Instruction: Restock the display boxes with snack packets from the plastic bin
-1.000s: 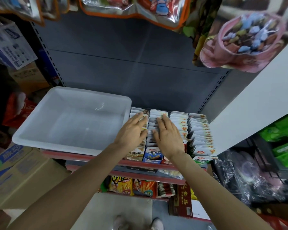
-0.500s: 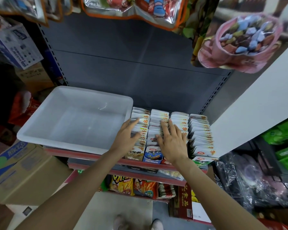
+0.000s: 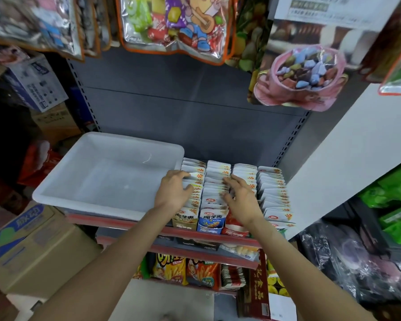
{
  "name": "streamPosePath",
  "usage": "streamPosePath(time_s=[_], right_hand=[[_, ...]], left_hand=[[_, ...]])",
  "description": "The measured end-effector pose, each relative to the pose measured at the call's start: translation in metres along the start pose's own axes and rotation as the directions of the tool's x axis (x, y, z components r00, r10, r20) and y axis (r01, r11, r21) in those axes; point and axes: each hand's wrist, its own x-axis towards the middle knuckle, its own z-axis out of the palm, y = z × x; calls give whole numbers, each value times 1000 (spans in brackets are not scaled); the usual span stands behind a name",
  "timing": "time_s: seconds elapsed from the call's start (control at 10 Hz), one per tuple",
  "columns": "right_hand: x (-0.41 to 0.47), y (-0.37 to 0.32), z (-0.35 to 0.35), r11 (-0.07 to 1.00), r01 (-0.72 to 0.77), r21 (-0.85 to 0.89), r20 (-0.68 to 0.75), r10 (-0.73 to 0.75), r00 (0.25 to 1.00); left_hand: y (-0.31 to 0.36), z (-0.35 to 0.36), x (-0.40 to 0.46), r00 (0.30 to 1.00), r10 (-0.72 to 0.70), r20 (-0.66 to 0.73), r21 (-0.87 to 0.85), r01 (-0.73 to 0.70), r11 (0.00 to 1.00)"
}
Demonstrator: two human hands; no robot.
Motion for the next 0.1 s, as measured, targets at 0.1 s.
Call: streamPosePath(time_s=[0.1], right_hand=[[-11,2,-11,997,-8,78,-55,13,998]], left_hand=[[6,-13,-9,998,-37,-46,-44,35,998]])
